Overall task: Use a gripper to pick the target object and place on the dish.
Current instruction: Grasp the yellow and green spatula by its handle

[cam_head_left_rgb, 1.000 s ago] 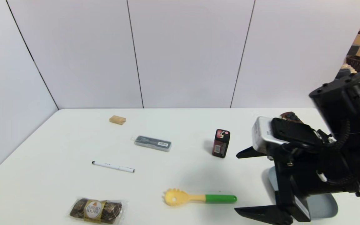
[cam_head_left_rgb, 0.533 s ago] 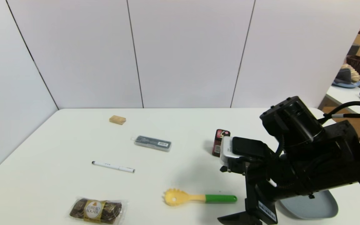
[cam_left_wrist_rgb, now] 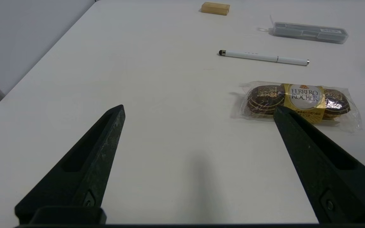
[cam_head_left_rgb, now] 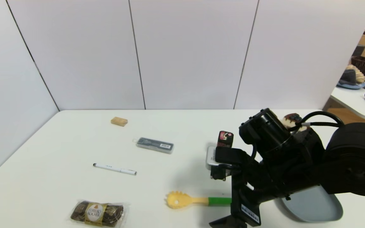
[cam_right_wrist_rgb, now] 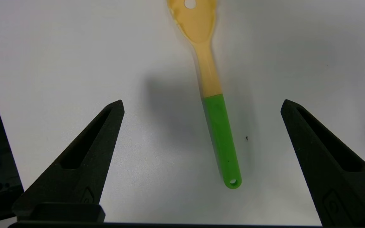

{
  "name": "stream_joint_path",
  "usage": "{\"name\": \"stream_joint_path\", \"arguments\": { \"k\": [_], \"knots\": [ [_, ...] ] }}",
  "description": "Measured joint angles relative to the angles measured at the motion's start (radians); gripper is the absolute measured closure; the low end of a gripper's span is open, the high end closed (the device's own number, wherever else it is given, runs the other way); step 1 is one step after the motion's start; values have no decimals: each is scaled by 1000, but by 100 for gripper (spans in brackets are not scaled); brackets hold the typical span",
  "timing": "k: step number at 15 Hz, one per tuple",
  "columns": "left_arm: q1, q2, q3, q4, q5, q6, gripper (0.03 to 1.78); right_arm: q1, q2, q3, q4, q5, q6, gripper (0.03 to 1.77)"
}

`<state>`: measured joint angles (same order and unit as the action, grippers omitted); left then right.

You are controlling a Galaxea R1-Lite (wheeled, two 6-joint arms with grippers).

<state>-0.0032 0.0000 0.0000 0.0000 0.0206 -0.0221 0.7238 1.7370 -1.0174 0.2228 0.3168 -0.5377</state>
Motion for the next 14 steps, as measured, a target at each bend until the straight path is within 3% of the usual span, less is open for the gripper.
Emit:
{"name": "stream_joint_path", "arguments": {
  "k": [14],
  "knots": [
    [0,0,0,0,0,0,12,48,151,-59,-47,-33,5,9]
  ]
}}
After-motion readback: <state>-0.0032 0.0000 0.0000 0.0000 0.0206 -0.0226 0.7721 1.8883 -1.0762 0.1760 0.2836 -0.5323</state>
